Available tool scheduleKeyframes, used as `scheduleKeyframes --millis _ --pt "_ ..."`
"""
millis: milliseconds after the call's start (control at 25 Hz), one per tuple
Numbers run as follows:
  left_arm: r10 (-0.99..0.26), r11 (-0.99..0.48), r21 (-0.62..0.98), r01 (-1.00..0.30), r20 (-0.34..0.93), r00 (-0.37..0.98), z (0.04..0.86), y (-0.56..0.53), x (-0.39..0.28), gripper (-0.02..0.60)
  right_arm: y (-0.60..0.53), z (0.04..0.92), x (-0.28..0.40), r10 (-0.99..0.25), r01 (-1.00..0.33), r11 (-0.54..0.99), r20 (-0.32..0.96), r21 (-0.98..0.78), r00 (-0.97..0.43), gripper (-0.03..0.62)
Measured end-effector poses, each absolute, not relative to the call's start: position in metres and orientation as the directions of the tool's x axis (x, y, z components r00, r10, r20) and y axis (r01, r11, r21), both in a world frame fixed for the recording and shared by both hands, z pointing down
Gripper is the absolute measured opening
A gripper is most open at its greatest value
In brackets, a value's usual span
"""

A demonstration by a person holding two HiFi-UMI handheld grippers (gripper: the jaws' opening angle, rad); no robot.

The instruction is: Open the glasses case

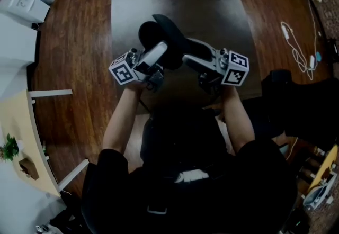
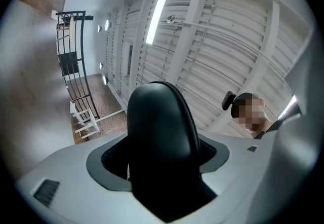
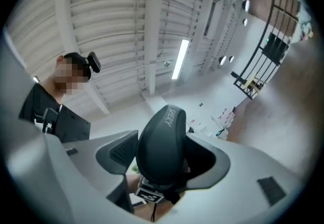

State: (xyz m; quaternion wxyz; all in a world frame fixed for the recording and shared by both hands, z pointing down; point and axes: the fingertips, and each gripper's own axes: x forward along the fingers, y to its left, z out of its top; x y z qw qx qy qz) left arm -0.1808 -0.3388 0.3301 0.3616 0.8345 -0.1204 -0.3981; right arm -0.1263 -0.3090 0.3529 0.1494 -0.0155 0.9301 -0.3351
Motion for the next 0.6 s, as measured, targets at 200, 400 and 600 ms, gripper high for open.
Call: scheduleKeyframes --millis 200,400,600 --pt "-0.466 -0.708 0.699 0.102 -0.571 0.676 0.332 -0.342 -0.175 0.257 -0.329 0.34 -0.108 -0.197 0.142 0.699 -0.38 -0.701 -0.904 0.301" --pt "-0.638 -0.625 0.778 -0.06 -0.466 0.613 0.347 -0.367 -0.188 0.209 -0.382 0.352 -0.054 -0.571 -0.362 0.688 -0.16 -0.629 -0.805 0.285" --pt "-0.747 -0.556 0.805 -0.207 -0.375 0.549 0.36 -0.382 -0.202 0.206 -0.3 0.312 -0.105 -0.341 -0.287 0.923 -0.196 -0.257 -0.92 0.252"
